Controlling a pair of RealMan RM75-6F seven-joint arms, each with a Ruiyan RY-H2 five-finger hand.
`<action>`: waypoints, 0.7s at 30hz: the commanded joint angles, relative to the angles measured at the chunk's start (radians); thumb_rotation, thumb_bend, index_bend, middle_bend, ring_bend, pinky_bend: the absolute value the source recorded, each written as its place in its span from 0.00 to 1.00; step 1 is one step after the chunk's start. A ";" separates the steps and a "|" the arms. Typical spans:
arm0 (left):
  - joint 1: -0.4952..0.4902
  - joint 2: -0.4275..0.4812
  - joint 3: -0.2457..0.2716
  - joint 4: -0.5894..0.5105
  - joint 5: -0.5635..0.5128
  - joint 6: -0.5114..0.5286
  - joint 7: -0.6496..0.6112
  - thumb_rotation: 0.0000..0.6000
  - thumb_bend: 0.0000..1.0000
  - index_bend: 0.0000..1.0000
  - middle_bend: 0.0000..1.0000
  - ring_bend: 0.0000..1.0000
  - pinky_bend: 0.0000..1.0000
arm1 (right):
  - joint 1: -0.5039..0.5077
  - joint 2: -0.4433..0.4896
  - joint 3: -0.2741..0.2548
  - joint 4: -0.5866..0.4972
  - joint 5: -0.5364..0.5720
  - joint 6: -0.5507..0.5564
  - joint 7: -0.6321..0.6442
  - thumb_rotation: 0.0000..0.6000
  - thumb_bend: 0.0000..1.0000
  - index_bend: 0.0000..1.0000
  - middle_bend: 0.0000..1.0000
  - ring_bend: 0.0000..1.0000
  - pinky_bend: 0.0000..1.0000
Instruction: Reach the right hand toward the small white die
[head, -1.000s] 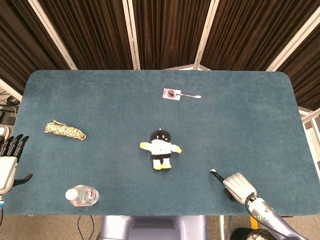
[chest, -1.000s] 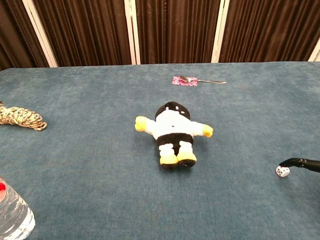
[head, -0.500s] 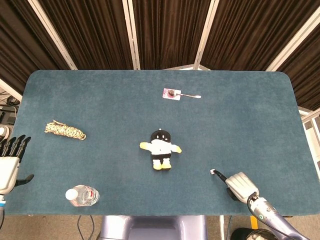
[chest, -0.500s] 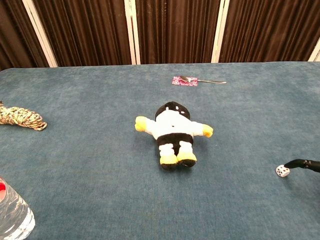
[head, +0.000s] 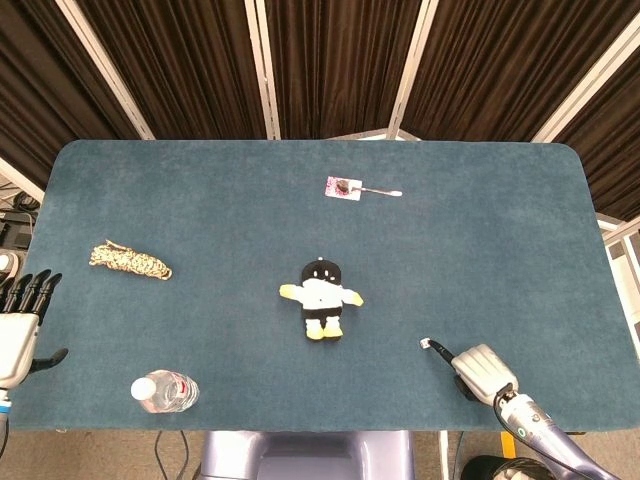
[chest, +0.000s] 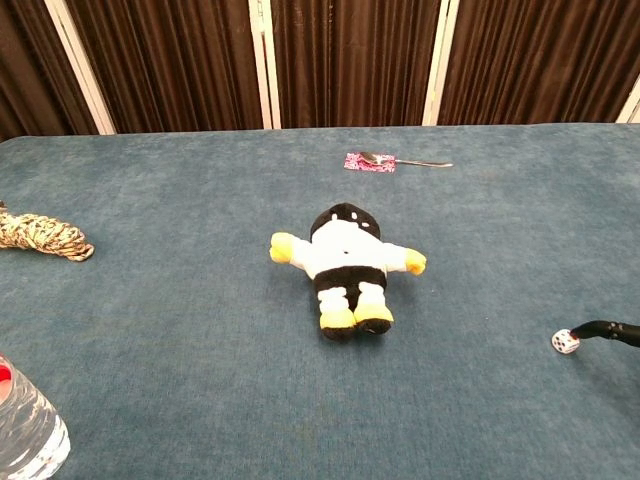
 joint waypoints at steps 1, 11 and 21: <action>0.000 0.000 0.000 0.000 0.000 0.000 0.001 1.00 0.00 0.00 0.00 0.00 0.00 | 0.001 -0.001 -0.001 0.003 0.008 -0.006 -0.001 1.00 0.62 0.00 0.79 0.83 1.00; -0.002 -0.003 0.002 -0.002 -0.004 -0.002 0.009 1.00 0.00 0.00 0.00 0.00 0.00 | 0.003 0.002 0.011 0.021 0.049 -0.016 0.009 1.00 0.62 0.00 0.79 0.83 1.00; -0.003 -0.002 0.003 -0.006 -0.002 -0.001 0.009 1.00 0.00 0.00 0.00 0.00 0.00 | -0.004 0.034 0.028 0.006 0.032 0.043 0.044 1.00 0.62 0.00 0.79 0.83 1.00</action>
